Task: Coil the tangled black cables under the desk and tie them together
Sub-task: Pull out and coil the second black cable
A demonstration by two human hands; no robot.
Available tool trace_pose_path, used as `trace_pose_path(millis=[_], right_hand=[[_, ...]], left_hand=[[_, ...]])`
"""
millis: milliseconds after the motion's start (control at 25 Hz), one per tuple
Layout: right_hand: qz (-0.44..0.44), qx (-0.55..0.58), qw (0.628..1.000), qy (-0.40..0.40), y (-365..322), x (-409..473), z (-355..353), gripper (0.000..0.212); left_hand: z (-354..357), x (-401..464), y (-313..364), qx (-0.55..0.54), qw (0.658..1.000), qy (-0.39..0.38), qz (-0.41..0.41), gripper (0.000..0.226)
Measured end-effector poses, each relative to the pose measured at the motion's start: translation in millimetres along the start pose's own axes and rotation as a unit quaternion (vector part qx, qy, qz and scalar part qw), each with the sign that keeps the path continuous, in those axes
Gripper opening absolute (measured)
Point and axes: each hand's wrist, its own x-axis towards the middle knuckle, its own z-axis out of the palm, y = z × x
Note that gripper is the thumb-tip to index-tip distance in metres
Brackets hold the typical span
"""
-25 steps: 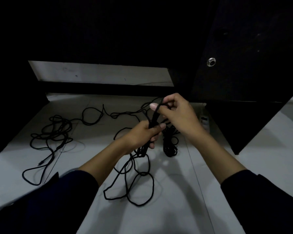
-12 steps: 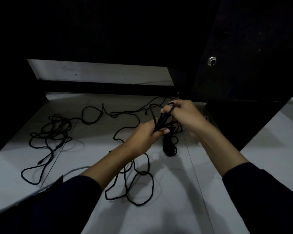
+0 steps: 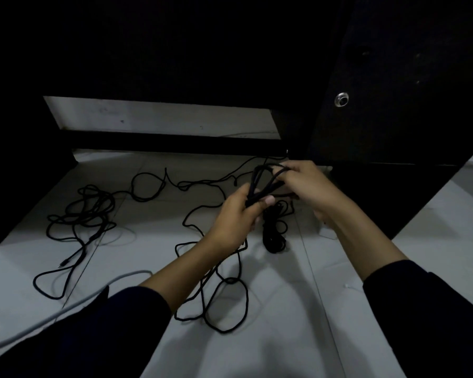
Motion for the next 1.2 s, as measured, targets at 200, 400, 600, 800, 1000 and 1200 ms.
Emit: trace_pose_path(millis=[200, 400, 600, 800, 1000, 1200], right_hand=[[0.052, 0.063, 0.996, -0.047, -2.1, -3.9, -4.0, 0.014], [0.053, 0.178, 0.972, -0.144, -6.2, -8.5, -11.3, 0.009], [0.043, 0.278, 0.940, -0.194, -2.8, -13.5, -19.3, 0.015], [0.050, 0.180, 0.972, -0.142, -4.0, -9.5, -12.0, 0.016], [0.050, 0.238, 0.955, -0.170, -1.1, -10.4, -9.5, 0.010], [0.054, 0.291, 0.940, -0.170, 0.8, -12.1, -12.2, 0.010]], left_hand=[[-2.5, -5.5, 6.6, -0.166, 0.978, -0.103, -0.076, 0.017], [0.4, -9.1, 15.5, -0.286, 0.934, -0.146, -0.158, 0.028], [0.8, -6.4, 22.0, -0.328, 0.904, -0.185, -0.204, 0.029], [-2.2, -6.0, 22.8, -0.197, 0.958, -0.141, -0.156, 0.046], [-4.3, -9.0, 22.6, -0.201, 0.959, -0.103, -0.173, 0.050], [1.4, -4.7, 25.4, -0.189, 0.959, -0.079, -0.197, 0.047]])
